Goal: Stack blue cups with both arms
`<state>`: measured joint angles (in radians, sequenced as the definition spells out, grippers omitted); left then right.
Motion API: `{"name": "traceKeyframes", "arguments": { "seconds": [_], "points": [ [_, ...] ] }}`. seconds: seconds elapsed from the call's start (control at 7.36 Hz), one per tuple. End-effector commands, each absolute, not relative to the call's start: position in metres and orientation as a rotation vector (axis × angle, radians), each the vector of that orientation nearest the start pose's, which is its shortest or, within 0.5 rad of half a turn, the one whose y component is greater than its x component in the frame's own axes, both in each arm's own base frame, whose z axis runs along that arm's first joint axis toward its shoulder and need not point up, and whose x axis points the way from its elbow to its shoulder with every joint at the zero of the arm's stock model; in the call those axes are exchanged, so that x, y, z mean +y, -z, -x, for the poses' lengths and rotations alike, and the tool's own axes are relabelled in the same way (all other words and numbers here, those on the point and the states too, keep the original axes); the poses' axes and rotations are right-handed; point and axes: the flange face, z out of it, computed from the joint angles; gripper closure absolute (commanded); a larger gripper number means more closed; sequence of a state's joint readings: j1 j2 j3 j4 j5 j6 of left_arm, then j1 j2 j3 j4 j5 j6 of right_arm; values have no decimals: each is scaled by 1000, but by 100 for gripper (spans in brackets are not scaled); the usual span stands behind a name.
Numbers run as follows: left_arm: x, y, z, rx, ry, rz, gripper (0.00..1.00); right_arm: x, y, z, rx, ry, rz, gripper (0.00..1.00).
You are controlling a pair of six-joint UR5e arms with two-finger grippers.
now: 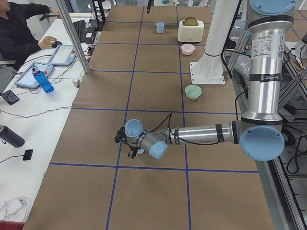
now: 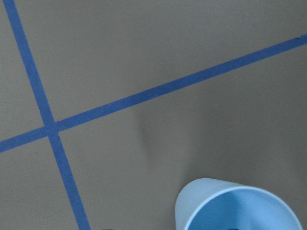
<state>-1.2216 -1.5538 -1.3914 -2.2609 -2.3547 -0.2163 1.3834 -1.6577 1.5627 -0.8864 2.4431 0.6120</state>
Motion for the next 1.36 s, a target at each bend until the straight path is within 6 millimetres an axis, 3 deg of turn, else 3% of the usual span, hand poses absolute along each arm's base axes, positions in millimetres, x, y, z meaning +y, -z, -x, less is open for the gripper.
{"name": "traceKeyframes", "arguments": {
  "seconds": [0.0,0.27,0.41,0.82,1.09,1.22],
  "points": [
    [-491,-677,-119,873,-330,-232,100,-477,-619,32,-994,-129,-180,0],
    [-497,-657,-122,887,-338,-251,100,-482,-616,34,-991,-133,-167,0],
    [-510,-629,-127,886,-333,-236,100,-481,-617,42,-988,-122,-156,0],
    [-537,-471,-137,882,-261,-163,100,-472,-628,66,-976,-84,-122,0],
    [-549,-418,-144,915,-147,-164,100,-446,-630,76,-991,-77,-101,0],
    [-546,-406,-160,928,-143,-151,100,-424,-632,87,-1004,-74,-87,0]
  ]
}}
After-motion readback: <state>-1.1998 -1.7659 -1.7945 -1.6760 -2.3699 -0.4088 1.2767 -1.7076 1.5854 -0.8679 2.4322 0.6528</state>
